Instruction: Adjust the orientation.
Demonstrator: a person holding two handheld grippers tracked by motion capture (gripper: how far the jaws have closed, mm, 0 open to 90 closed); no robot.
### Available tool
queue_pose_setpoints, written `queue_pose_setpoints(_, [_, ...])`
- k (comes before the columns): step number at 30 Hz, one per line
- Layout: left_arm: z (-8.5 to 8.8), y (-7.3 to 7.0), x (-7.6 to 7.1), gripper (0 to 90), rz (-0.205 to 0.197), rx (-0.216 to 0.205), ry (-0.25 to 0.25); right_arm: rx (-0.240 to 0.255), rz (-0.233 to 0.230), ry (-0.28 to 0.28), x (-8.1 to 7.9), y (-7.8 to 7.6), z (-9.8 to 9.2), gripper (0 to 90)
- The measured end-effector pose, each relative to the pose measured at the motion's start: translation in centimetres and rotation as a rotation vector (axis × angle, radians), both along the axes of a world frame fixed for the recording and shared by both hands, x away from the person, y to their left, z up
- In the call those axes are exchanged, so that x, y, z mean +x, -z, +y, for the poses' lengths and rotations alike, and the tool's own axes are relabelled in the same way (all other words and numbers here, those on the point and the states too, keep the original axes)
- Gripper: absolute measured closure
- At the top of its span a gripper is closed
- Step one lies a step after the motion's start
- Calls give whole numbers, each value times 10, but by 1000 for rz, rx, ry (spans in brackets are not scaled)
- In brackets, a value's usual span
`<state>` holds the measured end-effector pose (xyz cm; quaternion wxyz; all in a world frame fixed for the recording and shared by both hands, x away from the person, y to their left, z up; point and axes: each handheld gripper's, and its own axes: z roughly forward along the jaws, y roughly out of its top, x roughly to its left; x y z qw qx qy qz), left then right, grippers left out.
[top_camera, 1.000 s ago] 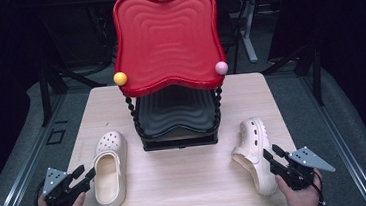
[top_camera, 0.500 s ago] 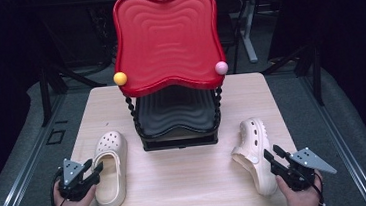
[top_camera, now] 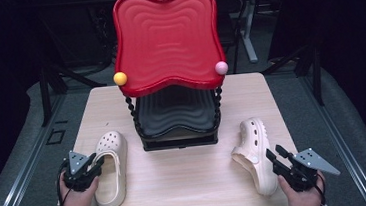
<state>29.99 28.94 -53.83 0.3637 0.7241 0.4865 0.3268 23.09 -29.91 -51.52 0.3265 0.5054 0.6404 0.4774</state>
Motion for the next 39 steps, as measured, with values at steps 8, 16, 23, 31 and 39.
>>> queue_pose_setpoints(8, [1,-2,-3,726,9,5,-2,2,3,3,1,0,0,594])
queue_pose_setpoints(16, [-5,-7,-13,749,7,-7,43,-2,8,8,2,1,-1,602])
queue_pose_setpoints(23, [-14,-10,-23,750,3,-4,84,-6,4,3,1,0,0,621])
queue_pose_setpoints(31, [-25,-8,-29,750,27,21,115,-61,31,-15,1,-3,8,770])
queue_pose_setpoints(39, [-36,-5,-32,743,17,49,143,-103,48,-45,3,-3,17,844])
